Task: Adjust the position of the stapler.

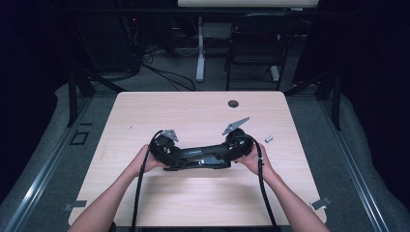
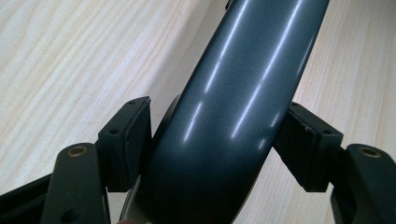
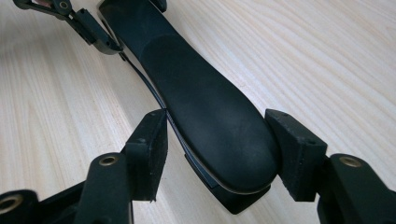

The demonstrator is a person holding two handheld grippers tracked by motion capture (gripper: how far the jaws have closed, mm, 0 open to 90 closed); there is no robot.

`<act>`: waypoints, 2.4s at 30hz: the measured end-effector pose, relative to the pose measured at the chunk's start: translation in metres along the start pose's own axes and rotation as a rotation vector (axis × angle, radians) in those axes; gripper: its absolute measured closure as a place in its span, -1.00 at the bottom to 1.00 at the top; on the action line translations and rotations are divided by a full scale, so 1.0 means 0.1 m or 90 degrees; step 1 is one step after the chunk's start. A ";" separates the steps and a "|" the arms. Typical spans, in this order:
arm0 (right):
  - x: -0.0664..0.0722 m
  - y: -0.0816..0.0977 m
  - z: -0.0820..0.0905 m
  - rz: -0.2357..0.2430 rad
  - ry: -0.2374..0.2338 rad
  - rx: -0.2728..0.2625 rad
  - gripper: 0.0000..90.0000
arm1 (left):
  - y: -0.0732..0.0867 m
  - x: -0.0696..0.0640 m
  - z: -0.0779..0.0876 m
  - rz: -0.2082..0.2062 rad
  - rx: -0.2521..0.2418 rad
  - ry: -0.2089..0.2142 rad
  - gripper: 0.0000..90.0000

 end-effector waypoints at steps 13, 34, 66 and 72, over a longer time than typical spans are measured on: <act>0.06 0.02 0.00 0.010 0.018 0.008 -0.01 | -0.02 0.03 -0.01 -0.014 0.007 -0.002 -0.36; 0.05 0.04 0.05 0.019 -0.006 0.024 0.00 | -0.03 -0.06 -0.02 -0.018 -0.002 0.012 -0.32; 0.07 0.21 0.36 -0.017 0.034 0.012 -0.68 | -0.12 -0.24 0.34 0.009 -0.156 -0.081 -0.76; 0.09 0.30 0.43 -0.029 0.042 0.009 -0.71 | -0.16 -0.28 0.37 0.010 -0.171 -0.112 -0.86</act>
Point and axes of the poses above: each handheld gripper's, and its own axes: z roughly backward along the jaws, y roughly out of its underside, x roughly to its left, the point moved 6 cm from there along -z, roughly forward along the jaws, and after that the axes turned 4 degrees about y, right-handed, at the moved point
